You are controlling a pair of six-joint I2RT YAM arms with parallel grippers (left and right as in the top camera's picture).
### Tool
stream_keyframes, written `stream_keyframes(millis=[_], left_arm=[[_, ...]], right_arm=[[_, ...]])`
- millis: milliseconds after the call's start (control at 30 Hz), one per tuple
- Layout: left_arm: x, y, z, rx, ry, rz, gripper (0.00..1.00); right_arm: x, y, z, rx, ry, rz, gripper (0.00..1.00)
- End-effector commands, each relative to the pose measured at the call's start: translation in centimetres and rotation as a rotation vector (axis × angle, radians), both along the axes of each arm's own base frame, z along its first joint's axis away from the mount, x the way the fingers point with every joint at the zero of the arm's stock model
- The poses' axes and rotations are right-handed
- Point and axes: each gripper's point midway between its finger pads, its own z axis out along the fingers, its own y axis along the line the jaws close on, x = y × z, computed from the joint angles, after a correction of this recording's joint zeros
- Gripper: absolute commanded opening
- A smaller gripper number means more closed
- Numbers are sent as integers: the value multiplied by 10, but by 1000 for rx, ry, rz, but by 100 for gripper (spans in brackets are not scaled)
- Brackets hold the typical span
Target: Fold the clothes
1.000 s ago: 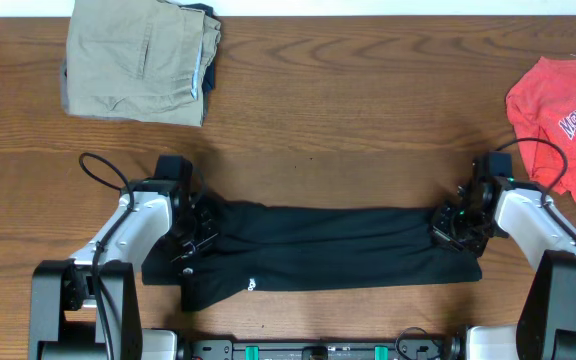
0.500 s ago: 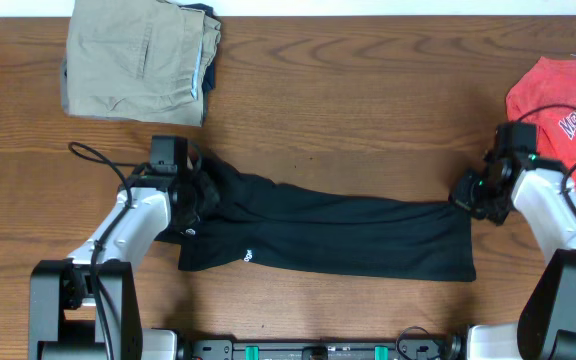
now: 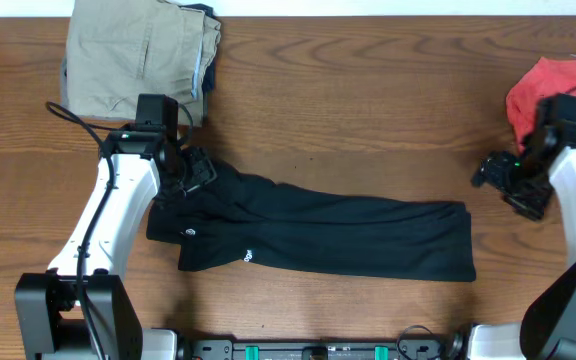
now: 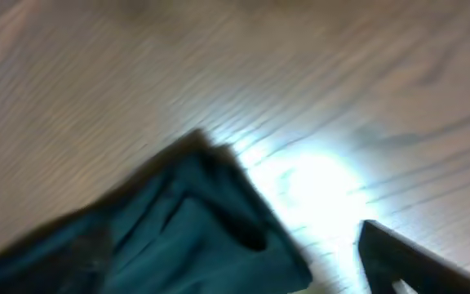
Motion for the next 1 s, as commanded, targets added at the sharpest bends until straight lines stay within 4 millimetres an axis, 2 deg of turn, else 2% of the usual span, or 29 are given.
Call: stream_keyframes(millis=[0,100,167,267,433,700,733,800,900,967], left_arm=[[-4,6,-1,31,23,-13,79],[-6,6,-2,31,29,-13,86],[-5,6,-2,32,27,-13,90],[-6,6,-2,32,29,-13,91],[-6,6,-2,32,28,-13,91],[-5,7,-2,39,28,-12,92],[-5,7,-2,39,28,-12,92],[-6,7,-2,39,29,-12,92],[-7,7,-3,39,32,-12,92],[-7,7,-4,39,34,-12,92]], right_arm=[[-22,-20,-14,-3,45,-104,99],[-35,-17,-34,57,58,-107,99],[-39,-4,-48,130,39,-66,99],[-42,23,-70,253,-16,23,99],[-43,51,-81,380,-96,132,99],[-55,59,-88,395,-73,162,98],[-58,60,-90,399,-67,161,91],[-62,62,-93,405,-57,158,70],[-67,64,-95,413,-43,155,46],[-69,65,-95,416,-38,153,34]])
